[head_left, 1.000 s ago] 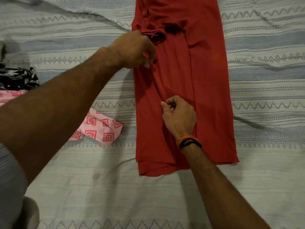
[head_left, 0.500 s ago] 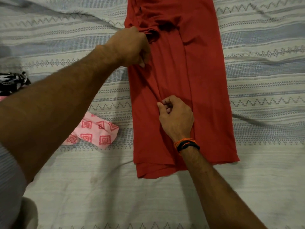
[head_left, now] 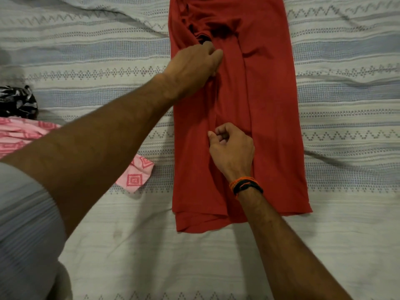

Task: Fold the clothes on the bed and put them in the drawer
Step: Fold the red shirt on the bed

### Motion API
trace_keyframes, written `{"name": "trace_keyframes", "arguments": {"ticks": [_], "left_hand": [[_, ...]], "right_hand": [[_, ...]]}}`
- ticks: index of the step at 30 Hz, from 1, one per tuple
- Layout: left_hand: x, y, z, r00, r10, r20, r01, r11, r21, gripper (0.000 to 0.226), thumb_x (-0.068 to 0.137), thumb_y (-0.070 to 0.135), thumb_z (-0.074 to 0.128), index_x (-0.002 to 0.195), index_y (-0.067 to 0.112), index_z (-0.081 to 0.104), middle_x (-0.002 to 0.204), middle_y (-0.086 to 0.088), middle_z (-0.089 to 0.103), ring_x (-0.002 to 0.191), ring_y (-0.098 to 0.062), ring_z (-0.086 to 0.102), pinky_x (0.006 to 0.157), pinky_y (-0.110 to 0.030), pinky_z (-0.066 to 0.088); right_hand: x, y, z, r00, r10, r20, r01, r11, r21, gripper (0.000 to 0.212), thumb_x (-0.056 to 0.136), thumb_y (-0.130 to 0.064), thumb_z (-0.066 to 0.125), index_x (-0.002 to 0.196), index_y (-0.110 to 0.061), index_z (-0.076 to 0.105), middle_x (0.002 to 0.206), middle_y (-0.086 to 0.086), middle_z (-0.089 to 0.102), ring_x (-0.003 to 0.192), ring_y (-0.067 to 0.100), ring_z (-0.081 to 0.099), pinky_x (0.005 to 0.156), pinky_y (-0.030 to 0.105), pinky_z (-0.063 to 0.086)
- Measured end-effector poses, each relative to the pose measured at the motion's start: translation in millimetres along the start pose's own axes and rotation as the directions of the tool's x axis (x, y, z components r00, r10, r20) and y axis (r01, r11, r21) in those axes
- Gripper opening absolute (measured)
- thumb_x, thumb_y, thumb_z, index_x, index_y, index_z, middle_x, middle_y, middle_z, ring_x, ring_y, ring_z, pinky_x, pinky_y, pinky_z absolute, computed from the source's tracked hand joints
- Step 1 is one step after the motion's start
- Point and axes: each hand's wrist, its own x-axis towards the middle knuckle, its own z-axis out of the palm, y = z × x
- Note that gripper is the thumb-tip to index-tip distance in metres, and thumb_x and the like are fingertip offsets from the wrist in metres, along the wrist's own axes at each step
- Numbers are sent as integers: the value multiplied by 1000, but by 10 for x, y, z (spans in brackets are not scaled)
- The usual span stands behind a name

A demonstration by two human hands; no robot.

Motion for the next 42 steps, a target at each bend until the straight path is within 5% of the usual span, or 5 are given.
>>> {"name": "trace_keyframes", "arguments": {"ticks": [6,13,20,27,42], "left_hand": [[-18,-6,136,990,-71,-126,46,981,-190,15,91,2,57,105,3,53,121,-19,50,95,-30,56,79,-47,52],[-549,152,290,863,-307,-401,92,876,-473,30,77,-11,55,105,0,60,117,-16,56,94,-13,56,77,-4,40],[-739,136,576,952,-226,-204,137,916,-376,66,90,49,56,139,5,51,147,-13,47,135,-28,44,113,-40,35],[-581,38,438,982,-137,131,144,988,-49,92,88,70,43,159,24,5,166,0,-4,152,-25,5,120,-49,9],[65,-451,-428,858,-499,-124,358,752,-553,21,86,23,69,105,15,71,104,-2,73,94,-20,67,91,-33,51]], "right_hand": [[-15,11,-32,998,17,-67,-12,998,63,18,84,-31,74,94,-23,62,62,-10,62,65,8,64,80,37,55],[-19,-10,-80,990,66,-126,-54,994,95,23,80,-27,74,97,-22,61,62,-9,63,66,10,64,79,39,56],[-102,-53,27,866,-499,-2,471,819,-328,61,64,2,57,123,-10,60,117,8,58,101,29,55,80,40,50],[-277,60,121,889,-425,167,453,770,-450,87,65,-23,48,150,-10,36,150,3,42,140,24,34,109,41,30],[1055,-824,-219,984,-173,-40,173,985,-3,26,83,-15,65,109,-13,65,86,-7,66,84,17,66,87,38,54]]}}
